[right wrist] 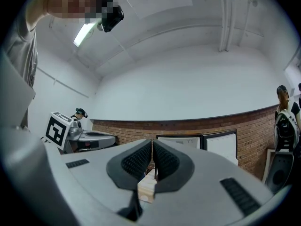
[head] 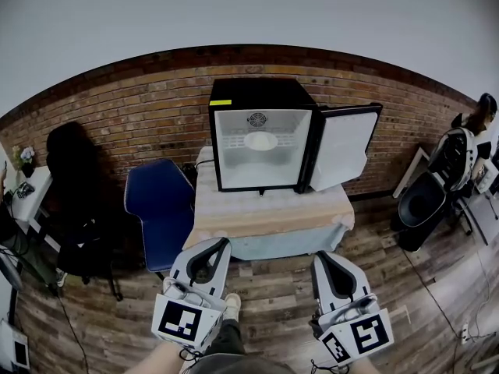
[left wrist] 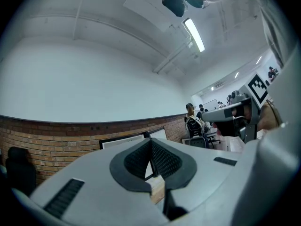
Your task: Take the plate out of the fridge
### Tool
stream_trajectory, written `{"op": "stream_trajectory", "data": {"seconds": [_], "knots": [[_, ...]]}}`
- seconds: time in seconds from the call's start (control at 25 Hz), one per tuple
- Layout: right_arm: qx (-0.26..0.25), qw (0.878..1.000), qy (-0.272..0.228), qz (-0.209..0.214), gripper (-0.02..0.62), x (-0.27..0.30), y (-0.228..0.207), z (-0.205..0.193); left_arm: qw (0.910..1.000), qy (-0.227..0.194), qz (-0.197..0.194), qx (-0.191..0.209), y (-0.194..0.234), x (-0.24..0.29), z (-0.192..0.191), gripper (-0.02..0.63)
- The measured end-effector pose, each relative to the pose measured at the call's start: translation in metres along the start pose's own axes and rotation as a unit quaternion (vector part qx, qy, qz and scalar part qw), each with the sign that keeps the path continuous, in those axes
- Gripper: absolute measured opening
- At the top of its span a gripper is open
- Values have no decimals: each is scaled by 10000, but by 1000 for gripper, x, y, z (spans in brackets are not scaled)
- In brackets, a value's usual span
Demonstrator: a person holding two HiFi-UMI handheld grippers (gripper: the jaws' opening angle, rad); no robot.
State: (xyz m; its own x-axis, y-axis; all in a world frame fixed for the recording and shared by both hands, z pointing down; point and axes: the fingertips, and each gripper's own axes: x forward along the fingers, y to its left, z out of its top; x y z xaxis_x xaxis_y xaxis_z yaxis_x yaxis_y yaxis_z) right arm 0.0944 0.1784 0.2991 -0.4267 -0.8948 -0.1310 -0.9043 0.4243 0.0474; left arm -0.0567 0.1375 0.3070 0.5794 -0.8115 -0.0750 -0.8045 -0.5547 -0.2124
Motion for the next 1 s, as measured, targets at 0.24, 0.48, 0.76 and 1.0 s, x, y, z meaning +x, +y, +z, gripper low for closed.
{"op": "stream_trajectory", "data": {"seconds": [0.24, 0.48, 0.76, 1.0], "knots": [[26, 10000, 76, -33, 31, 34, -16, -12, 9999, -51, 19, 140, 26, 30, -8, 18], [114, 9997, 215, -76, 31, 78, -34, -33, 9999, 110, -35, 56, 55, 65, -32, 18], [178, 9991, 326, -182, 31, 133, -64, -44, 9998, 195, -85, 40, 89, 123, -40, 18], [261, 9979, 509, -290, 31, 187, -87, -55, 9991, 272, -305, -91, 120, 170, -58, 18]]}}
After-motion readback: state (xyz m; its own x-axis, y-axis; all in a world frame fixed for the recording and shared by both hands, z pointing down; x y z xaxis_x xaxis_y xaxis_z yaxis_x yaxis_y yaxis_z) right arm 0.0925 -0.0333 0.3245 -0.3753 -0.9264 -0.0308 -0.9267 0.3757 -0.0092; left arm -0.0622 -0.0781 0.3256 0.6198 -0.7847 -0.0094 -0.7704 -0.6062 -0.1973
